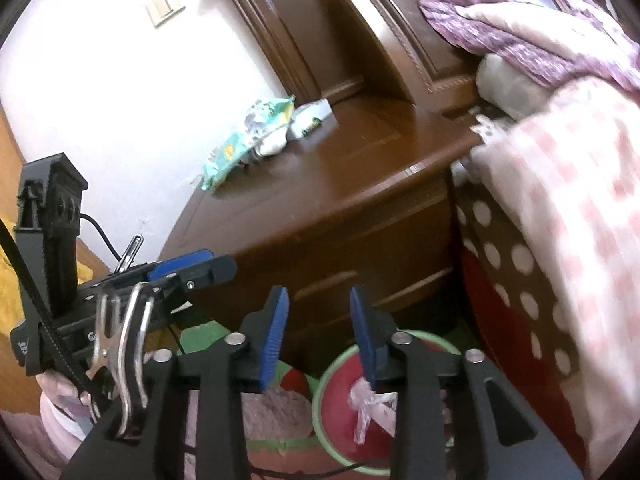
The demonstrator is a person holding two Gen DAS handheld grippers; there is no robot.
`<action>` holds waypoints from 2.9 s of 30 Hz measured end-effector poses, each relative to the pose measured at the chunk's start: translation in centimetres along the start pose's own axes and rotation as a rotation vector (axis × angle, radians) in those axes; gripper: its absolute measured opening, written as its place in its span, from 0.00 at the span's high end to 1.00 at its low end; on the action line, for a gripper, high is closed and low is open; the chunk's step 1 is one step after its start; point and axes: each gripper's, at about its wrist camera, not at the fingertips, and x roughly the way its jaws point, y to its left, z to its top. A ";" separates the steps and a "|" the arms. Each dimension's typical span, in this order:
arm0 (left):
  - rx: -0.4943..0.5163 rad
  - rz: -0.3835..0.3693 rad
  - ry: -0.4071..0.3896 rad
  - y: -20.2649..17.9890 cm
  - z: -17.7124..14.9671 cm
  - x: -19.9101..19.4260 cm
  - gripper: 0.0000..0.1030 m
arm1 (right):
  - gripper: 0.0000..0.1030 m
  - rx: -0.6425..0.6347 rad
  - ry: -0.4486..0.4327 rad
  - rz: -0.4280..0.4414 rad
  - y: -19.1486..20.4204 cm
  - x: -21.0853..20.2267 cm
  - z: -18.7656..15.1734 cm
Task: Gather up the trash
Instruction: 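Raise both tools from the bucket back toward the nightstand, then reach both open tools toward the teal wet-wipes package, then close the right tool on the edge of the teal wet-wipes package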
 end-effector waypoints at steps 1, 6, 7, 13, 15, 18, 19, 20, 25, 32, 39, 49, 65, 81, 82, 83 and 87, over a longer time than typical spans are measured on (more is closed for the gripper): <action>-0.011 0.013 -0.003 0.5 0.6 0.0 0.60 | 0.64 -0.007 -0.003 0.004 0.2 0.2 0.5; -0.058 0.044 -0.049 3.1 3.4 -0.7 0.60 | 0.64 -0.062 0.008 -0.010 2.0 1.8 3.5; -0.065 0.049 -0.061 3.5 3.9 -0.7 0.60 | 0.64 -0.074 0.011 -0.015 2.4 2.1 4.1; -0.111 0.051 -0.088 6.4 6.9 -0.3 0.60 | 0.58 -0.118 -0.015 -0.035 4.4 4.0 7.7; -0.115 0.059 -0.085 7.1 7.5 0.0 0.60 | 0.53 -0.128 -0.027 -0.029 4.9 4.6 8.5; -0.117 0.074 -0.090 8.1 8.1 0.4 0.60 | 0.53 -0.144 -0.038 -0.020 5.6 5.9 9.9; -0.127 0.075 -0.093 8.5 8.1 0.6 0.59 | 0.53 -0.146 -0.037 -0.019 5.8 6.2 10.2; -0.140 0.076 -0.094 9.0 8.2 0.9 0.57 | 0.53 -0.148 -0.035 -0.015 6.0 6.8 10.6; -0.224 0.101 -0.069 12.0 9.3 2.5 0.57 | 0.52 -0.156 -0.029 0.013 6.6 9.0 12.6; -0.433 0.085 -0.068 17.2 10.7 4.0 0.55 | 0.40 -0.200 -0.043 0.018 7.8 11.7 16.5; -0.515 0.106 -0.067 19.9 11.0 5.3 0.49 | 0.32 -0.279 -0.020 -0.009 9.6 15.7 19.8; -0.553 0.093 -0.065 22.0 10.4 6.0 0.49 | 0.27 -0.256 0.041 0.000 10.0 22.6 24.2; -0.555 0.064 -0.091 21.5 9.8 4.4 0.48 | 0.99 -0.245 0.075 0.055 8.8 22.0 21.7; -0.630 0.218 -0.083 25.6 12.9 6.4 0.45 | 0.38 -0.298 0.100 -0.028 10.3 26.9 26.7; -0.646 0.222 -0.076 25.8 12.8 6.9 0.44 | 0.37 -0.299 0.103 -0.037 10.2 27.2 26.7; -0.660 0.204 -0.064 26.1 12.8 7.6 0.44 | 0.37 -0.292 0.110 -0.035 9.9 27.6 26.6; -0.658 0.112 -0.054 25.9 12.6 9.1 0.44 | 0.37 -0.239 0.147 0.037 9.1 28.4 26.3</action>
